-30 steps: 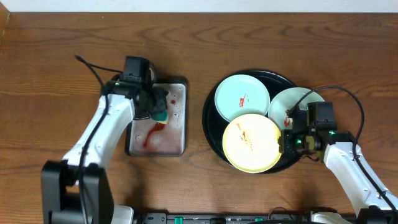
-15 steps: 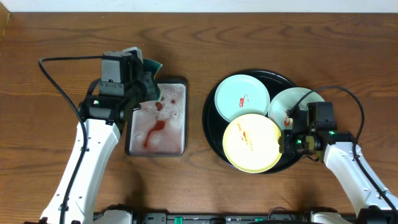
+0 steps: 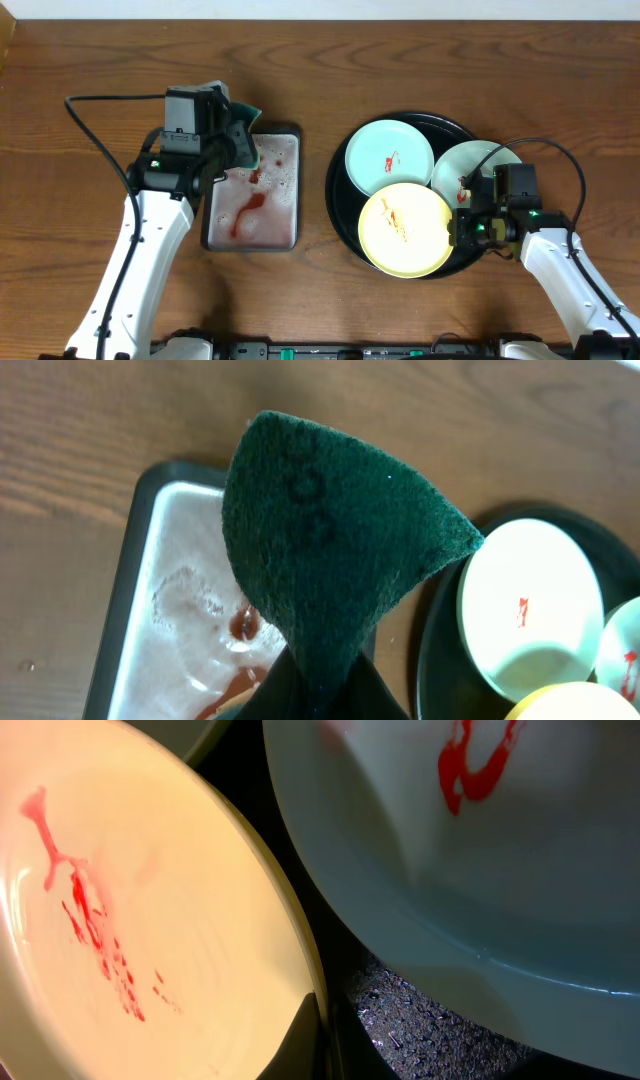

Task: Clean dirty plates on tray and stack at the side
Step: 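Lift the sponge with the left gripper and wet it in the tray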

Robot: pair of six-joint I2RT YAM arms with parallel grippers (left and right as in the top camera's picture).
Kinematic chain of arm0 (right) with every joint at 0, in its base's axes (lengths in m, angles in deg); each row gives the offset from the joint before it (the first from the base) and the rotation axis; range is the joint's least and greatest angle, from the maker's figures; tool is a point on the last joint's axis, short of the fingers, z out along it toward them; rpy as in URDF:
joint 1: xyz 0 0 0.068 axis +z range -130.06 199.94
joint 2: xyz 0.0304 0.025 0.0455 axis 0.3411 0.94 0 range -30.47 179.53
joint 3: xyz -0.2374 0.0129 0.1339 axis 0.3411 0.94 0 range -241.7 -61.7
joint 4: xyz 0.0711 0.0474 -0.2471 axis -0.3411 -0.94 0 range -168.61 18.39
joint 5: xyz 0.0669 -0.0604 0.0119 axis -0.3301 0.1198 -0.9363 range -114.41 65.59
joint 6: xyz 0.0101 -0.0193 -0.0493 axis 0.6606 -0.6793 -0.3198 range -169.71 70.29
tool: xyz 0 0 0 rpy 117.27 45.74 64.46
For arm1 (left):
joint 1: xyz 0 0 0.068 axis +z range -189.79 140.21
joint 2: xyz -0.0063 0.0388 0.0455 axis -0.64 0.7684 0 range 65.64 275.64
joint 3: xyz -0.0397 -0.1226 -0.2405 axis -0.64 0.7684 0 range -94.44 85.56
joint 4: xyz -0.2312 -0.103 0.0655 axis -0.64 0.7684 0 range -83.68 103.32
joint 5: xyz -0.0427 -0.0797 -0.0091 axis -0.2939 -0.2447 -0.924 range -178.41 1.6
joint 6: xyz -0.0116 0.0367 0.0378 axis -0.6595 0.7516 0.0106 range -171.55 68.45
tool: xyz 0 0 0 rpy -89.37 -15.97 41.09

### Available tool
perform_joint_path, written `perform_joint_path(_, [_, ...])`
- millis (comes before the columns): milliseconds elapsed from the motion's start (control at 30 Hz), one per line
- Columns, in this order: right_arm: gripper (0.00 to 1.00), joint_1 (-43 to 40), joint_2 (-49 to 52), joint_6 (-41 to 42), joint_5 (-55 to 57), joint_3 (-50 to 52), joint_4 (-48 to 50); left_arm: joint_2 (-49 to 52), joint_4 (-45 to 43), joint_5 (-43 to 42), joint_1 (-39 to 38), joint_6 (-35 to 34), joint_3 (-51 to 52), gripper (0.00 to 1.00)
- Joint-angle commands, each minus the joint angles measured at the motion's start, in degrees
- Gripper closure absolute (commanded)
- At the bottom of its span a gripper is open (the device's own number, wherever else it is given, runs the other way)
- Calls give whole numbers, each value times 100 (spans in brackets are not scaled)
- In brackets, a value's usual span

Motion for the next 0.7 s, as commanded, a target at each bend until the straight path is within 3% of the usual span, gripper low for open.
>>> perform_joint_path(0, [99, 55, 26, 9, 13, -9, 7, 236, 166, 70, -57, -76, 170, 93])
perform_joint_path(300, [99, 55, 26, 9, 13, -7, -2, 1447, 415, 186, -625, -74, 382, 93])
perform_joint_path(667, [99, 55, 26, 11, 13, -9, -2, 1952, 282, 179, -876, -483, 382, 93])
